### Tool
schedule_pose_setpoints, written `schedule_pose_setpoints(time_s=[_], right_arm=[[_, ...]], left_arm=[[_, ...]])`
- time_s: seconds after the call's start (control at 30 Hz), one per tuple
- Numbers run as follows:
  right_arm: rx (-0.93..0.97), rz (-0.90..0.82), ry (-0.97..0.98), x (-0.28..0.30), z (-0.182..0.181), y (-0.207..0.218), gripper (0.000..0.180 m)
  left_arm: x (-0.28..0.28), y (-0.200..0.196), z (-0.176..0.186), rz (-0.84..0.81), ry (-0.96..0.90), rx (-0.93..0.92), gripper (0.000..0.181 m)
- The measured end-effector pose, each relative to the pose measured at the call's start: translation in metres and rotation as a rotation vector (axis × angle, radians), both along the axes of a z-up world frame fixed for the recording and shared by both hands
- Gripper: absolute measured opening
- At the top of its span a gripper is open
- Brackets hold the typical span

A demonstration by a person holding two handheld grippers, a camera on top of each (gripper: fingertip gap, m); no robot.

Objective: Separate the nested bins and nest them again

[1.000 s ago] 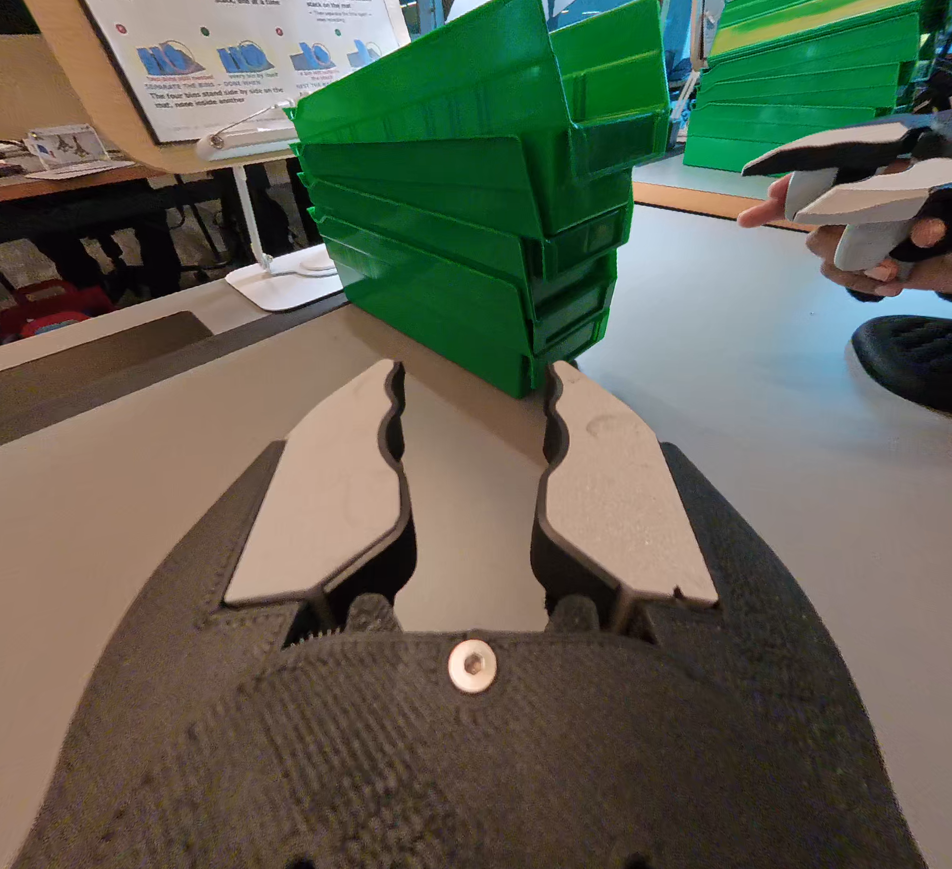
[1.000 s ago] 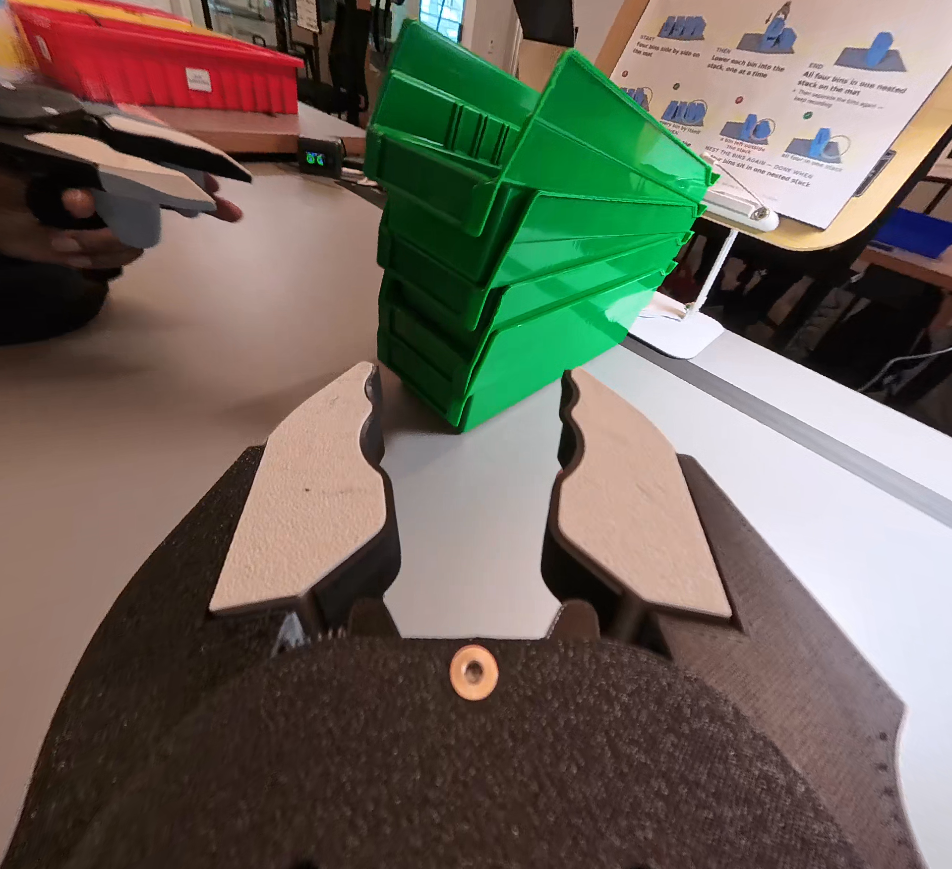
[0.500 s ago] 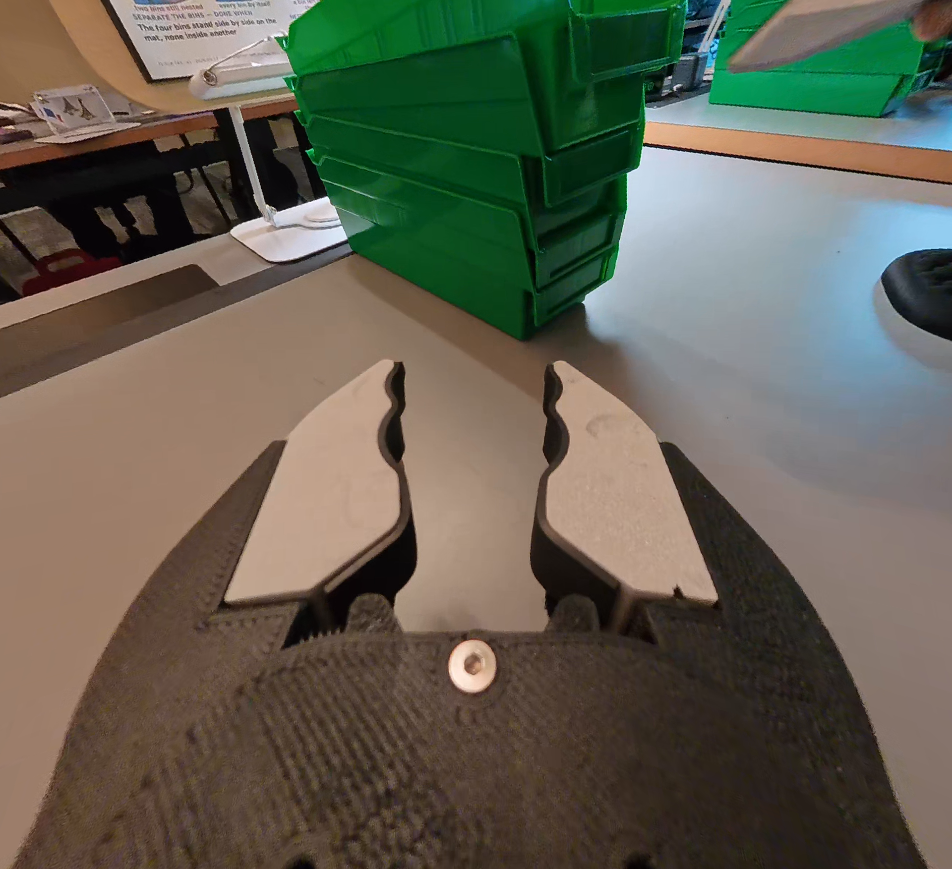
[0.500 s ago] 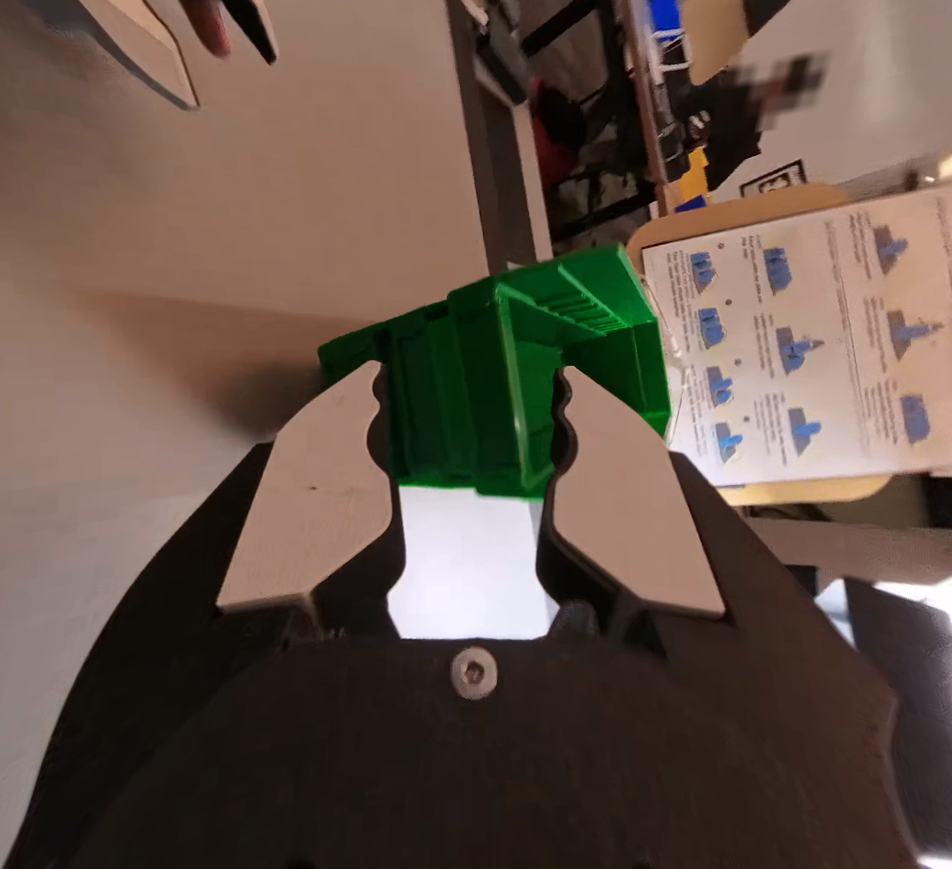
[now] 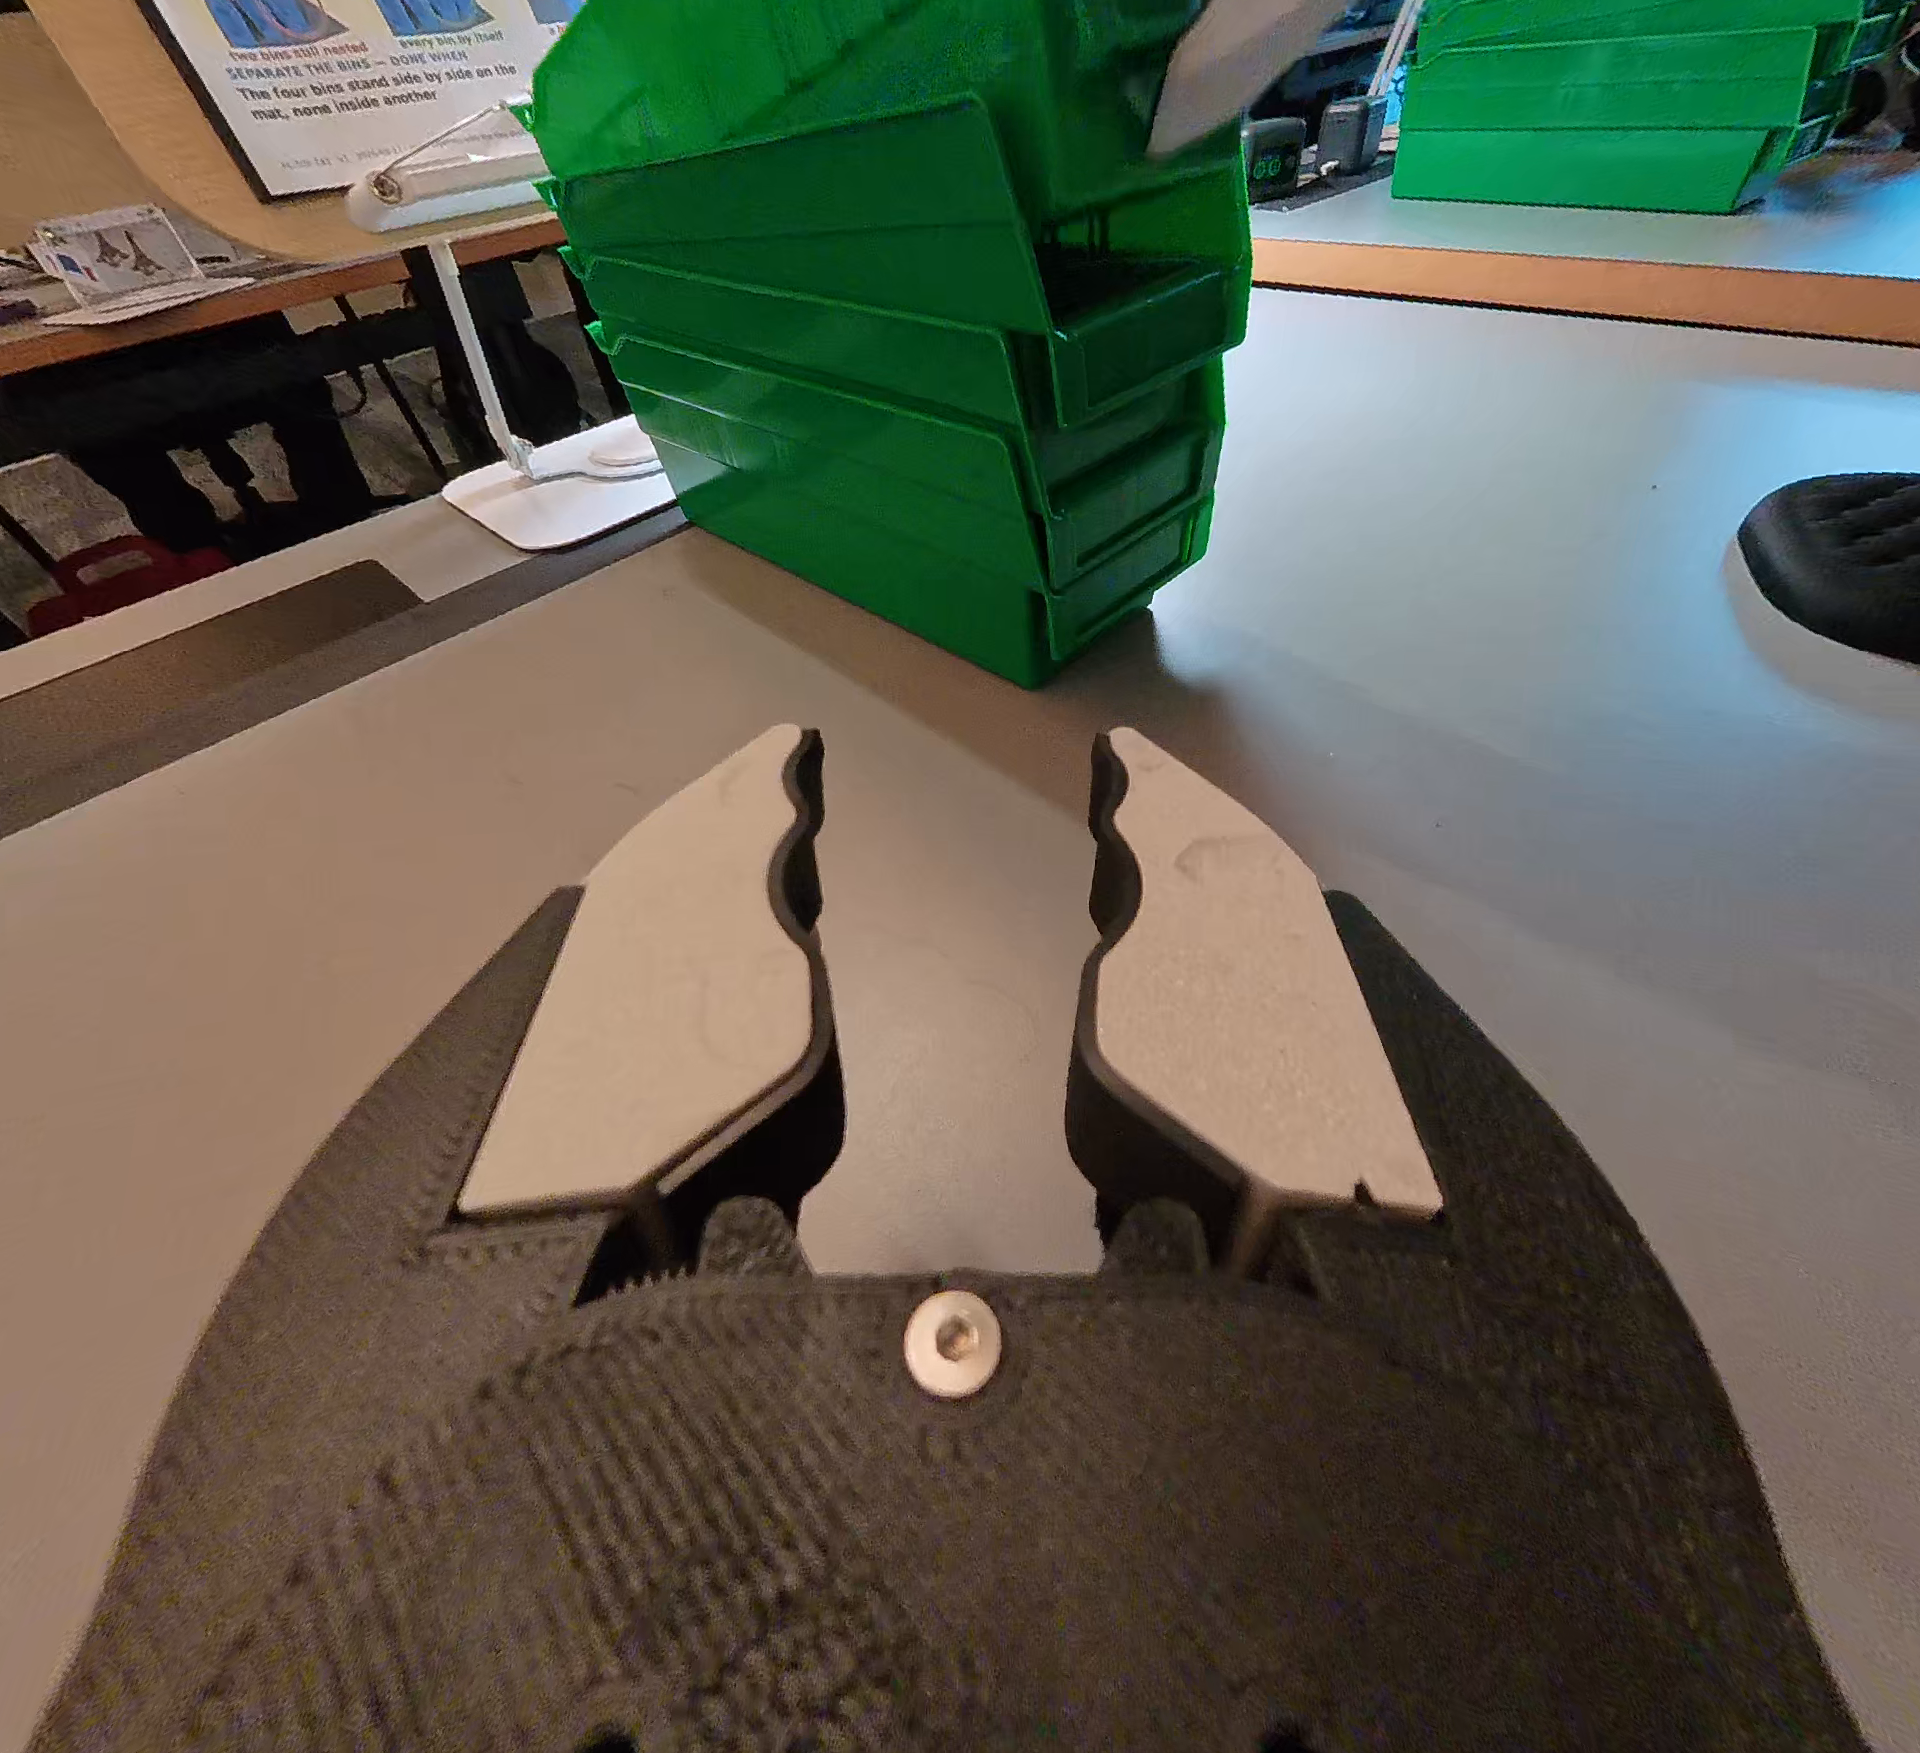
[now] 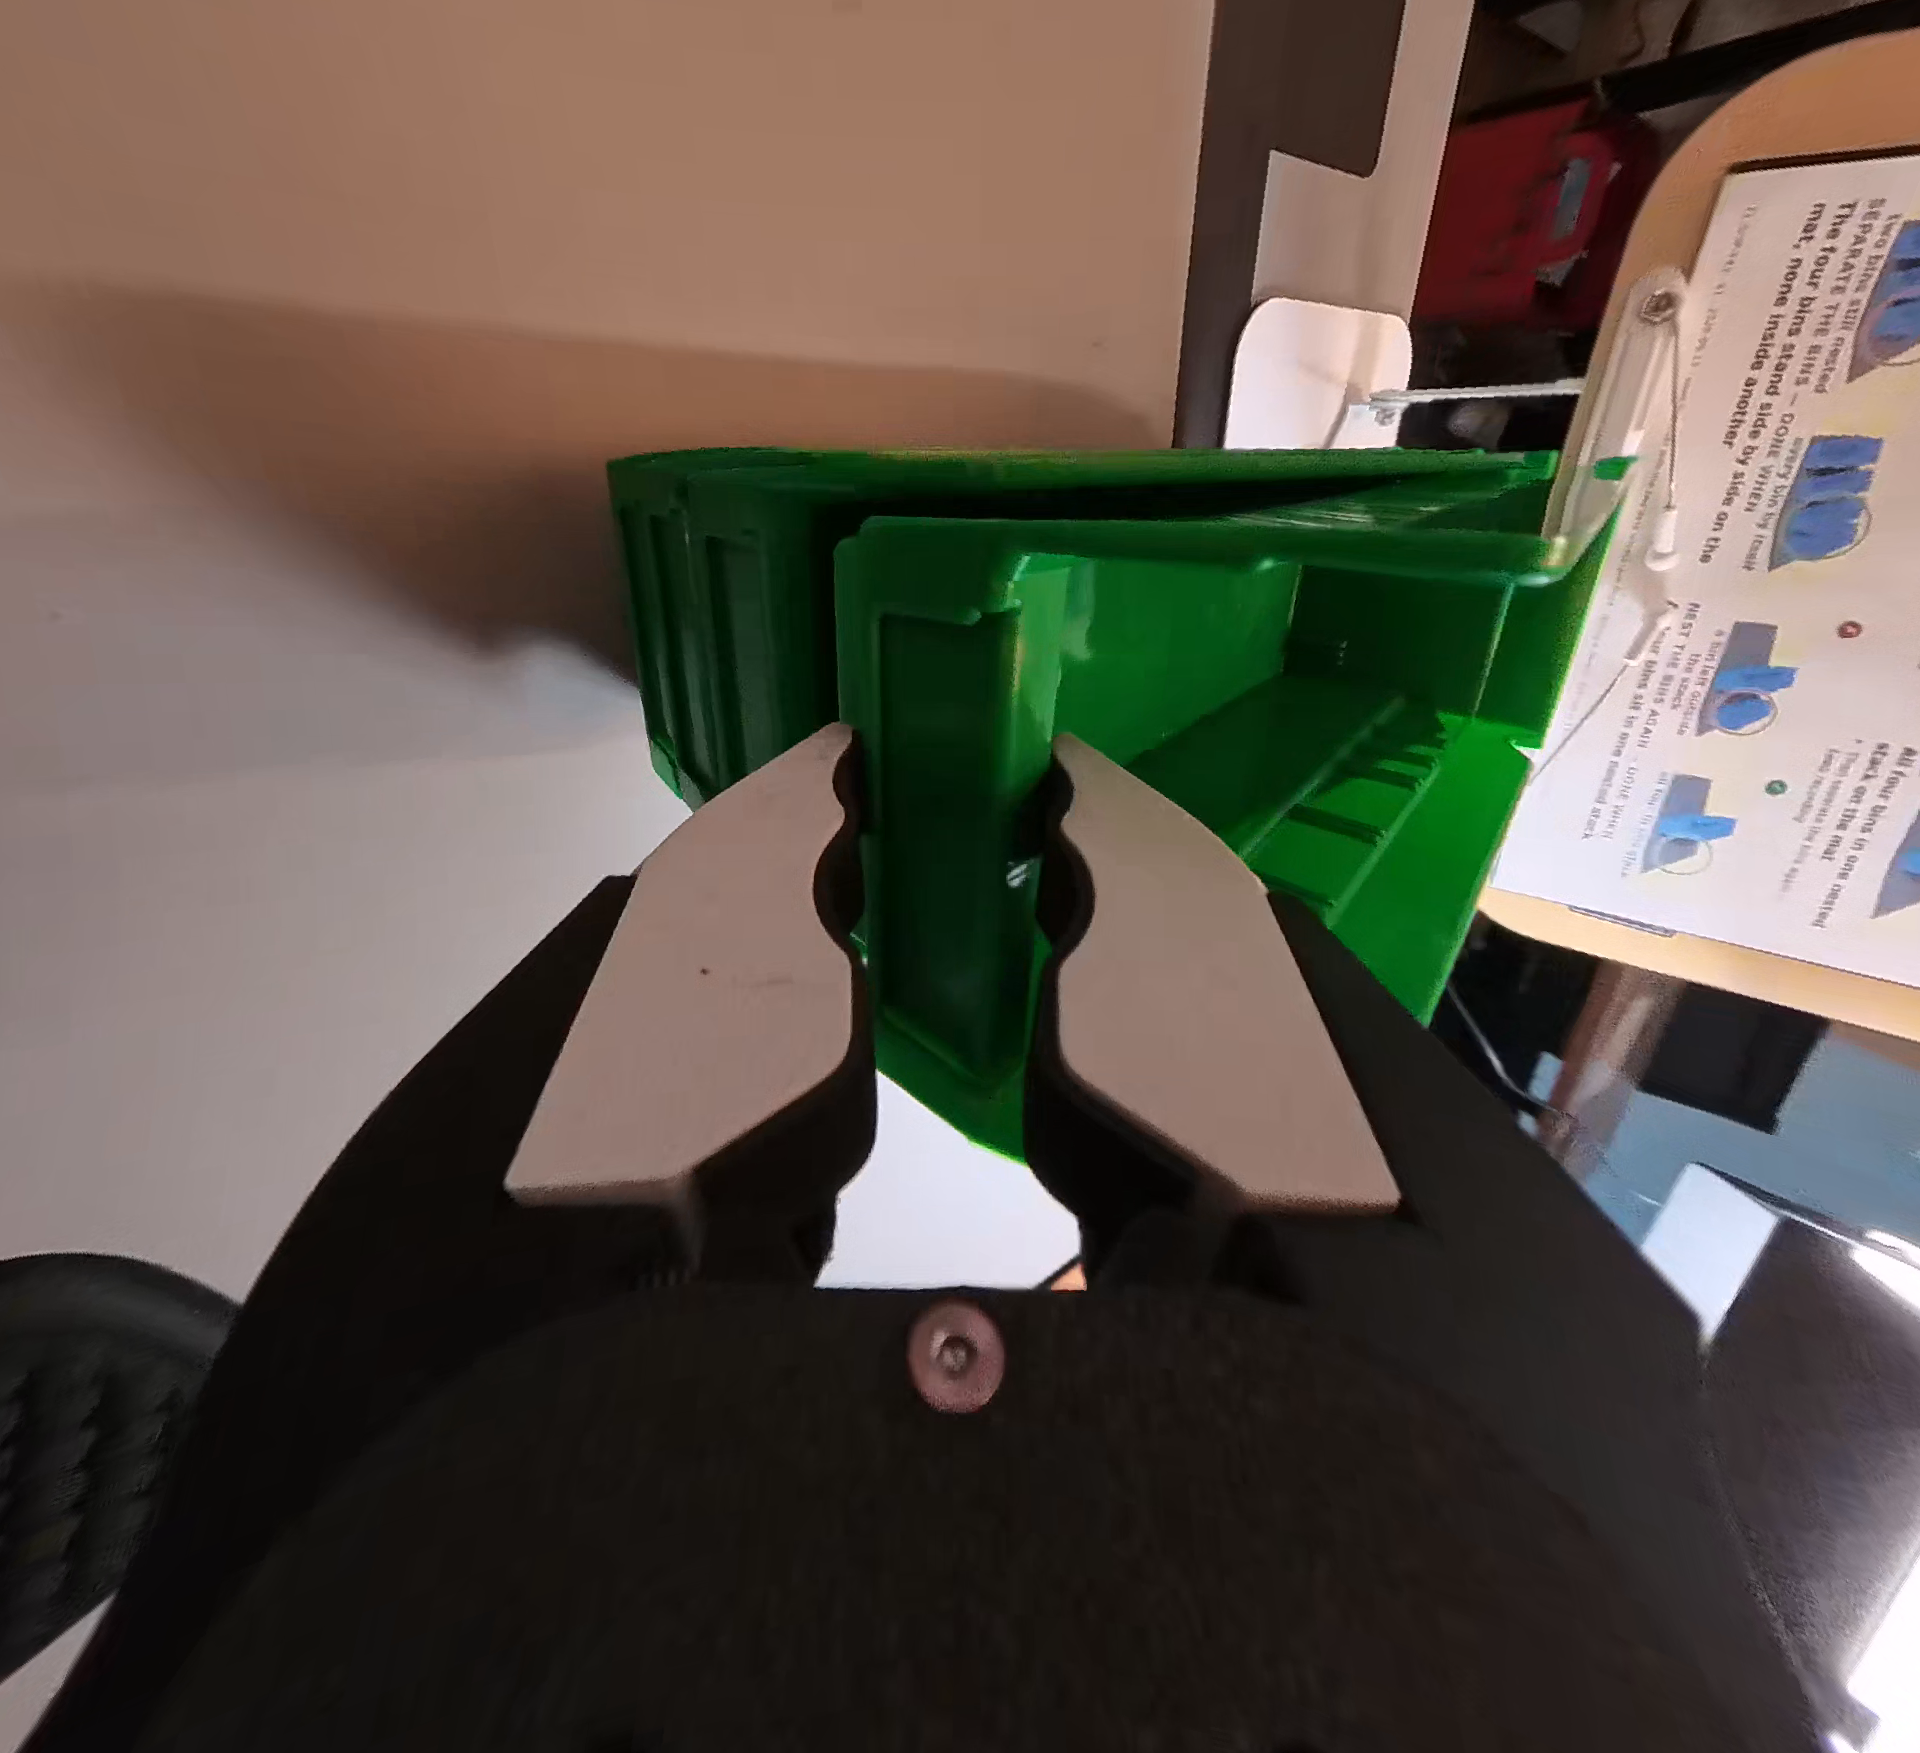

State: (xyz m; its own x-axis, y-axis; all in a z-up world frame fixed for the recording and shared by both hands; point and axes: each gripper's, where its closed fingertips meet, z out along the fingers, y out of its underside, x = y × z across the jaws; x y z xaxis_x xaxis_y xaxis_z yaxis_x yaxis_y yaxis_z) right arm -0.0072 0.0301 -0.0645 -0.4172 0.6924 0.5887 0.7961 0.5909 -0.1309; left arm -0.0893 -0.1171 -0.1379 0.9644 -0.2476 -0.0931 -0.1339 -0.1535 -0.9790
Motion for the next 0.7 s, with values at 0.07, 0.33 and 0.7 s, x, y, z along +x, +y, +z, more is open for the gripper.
schedule_pose_setpoints(time_s=[0.07,0.33,0.7], right_arm=[[-0.049,-0.008,0.02,0.0,0.012,0.002,0.03],[-0.101,-0.002,0.14,0.003,0.055,0.008,0.034],[-0.079,0.092,0.205,-0.001,0.106,0.001,0.03]], left_arm=[[0.0,0.001,-0.001,0.003,0.004,-0.004,0.049],[-0.002,0.002,-0.006,0.011,-0.008,-0.024,0.047],[-0.004,0.003,-0.006,0.017,-0.017,-0.026,0.046]])
